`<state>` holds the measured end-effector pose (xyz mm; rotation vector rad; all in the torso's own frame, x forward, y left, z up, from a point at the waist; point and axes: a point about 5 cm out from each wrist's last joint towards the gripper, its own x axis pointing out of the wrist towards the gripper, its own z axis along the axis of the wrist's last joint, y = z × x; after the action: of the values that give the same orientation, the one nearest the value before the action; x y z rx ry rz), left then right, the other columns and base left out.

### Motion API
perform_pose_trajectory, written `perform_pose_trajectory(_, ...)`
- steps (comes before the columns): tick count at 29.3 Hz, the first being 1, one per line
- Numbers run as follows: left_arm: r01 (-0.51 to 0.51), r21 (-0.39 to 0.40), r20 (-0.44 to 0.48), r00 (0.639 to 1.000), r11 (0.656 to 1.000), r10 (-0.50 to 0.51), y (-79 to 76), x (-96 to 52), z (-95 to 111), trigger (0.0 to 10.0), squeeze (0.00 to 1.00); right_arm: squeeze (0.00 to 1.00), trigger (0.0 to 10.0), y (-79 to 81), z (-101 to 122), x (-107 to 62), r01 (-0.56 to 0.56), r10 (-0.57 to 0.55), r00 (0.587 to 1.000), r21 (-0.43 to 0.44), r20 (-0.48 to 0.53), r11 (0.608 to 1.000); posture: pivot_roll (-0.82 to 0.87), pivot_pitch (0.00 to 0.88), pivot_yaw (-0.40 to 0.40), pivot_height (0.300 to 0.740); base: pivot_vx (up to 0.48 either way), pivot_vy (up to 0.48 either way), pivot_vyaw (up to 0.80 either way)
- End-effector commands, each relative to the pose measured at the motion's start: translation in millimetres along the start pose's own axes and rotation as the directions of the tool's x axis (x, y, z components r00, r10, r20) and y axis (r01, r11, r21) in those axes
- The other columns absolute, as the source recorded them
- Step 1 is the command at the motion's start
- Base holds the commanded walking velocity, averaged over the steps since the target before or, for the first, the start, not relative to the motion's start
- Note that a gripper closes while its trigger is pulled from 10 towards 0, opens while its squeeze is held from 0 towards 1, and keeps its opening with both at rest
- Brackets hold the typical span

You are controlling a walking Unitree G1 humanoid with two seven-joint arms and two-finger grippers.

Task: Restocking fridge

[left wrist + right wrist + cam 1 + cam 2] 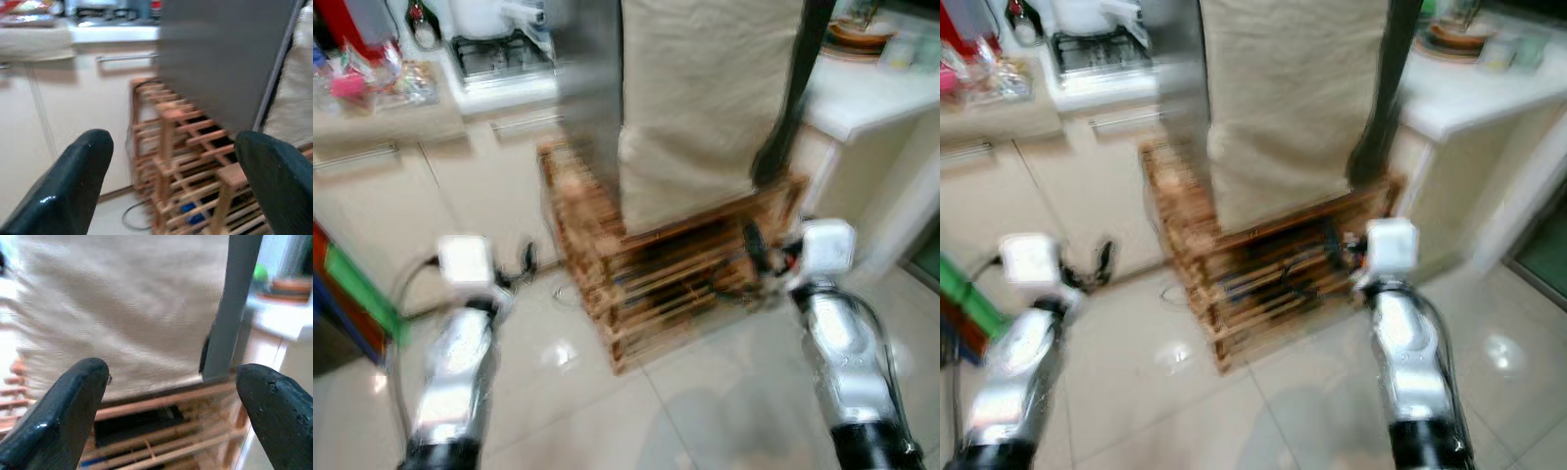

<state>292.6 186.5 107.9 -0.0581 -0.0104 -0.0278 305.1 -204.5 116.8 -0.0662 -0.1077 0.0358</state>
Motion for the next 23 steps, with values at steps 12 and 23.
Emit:
perform_pose_trajectory(12, 0.084, 0.067, 0.015, 0.996, 0.994, -0.085, 2.9, 6.5, 9.7, 10.0, 0.0, 0.0, 10.0, 17.0, -11.4, -5.6, 0.005, -0.003, 0.999, 0.036, -0.039, 0.999, -0.11, 0.0, 0.044, 0.74, 0.105, 0.268, -0.55)
perform_pose_trajectory(23, 0.104, -0.01, 0.004, 0.995, 0.995, -0.104, 4.1, 18.9, 12.2, 10.0, 0.0, 0.0, 10.0, 23.1, -10.5, -1.9, -0.004, 0.005, 0.999, 0.039, -0.034, 0.999, -0.12, 0.0, 0.05, 0.74, 0.0, 0.0, -0.72)
